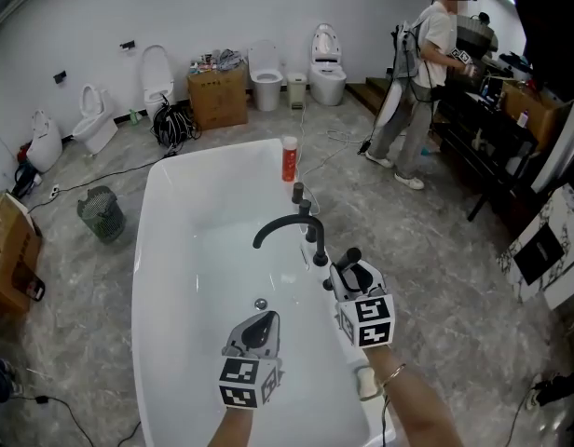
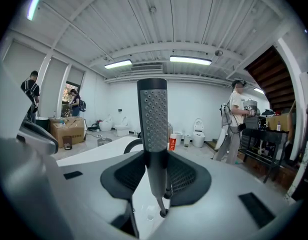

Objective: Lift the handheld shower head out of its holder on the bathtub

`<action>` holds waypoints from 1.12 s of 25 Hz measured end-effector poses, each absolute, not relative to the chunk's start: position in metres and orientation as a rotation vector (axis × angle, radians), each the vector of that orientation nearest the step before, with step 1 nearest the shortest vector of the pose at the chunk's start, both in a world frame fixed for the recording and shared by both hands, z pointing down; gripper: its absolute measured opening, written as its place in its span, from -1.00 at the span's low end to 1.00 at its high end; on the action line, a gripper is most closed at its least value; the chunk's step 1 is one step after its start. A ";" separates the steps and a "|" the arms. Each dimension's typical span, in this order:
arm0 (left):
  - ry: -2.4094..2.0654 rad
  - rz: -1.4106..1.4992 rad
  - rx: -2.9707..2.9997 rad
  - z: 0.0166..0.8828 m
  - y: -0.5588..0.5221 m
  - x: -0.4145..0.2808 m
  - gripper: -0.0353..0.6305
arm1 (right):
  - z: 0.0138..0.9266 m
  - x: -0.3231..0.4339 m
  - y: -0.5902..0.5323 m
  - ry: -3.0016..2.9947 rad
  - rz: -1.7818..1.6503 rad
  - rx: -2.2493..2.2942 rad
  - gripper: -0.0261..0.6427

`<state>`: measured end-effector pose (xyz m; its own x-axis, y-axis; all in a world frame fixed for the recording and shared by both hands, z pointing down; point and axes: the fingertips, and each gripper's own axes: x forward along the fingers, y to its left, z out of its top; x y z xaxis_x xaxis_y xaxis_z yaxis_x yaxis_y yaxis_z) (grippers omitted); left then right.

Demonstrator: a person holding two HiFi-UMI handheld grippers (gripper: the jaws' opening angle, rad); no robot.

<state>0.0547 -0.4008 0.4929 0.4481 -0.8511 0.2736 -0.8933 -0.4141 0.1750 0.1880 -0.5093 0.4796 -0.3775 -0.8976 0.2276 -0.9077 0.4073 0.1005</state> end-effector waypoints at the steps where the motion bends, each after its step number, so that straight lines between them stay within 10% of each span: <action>1: -1.494 0.201 2.413 0.488 -0.397 0.054 -0.84 | 0.473 0.187 -0.504 -2.423 0.057 1.589 -0.51; 28: -1.485 0.154 2.496 0.401 -0.304 0.018 -0.83 | 0.350 0.148 -0.384 -2.463 -0.092 1.575 -0.51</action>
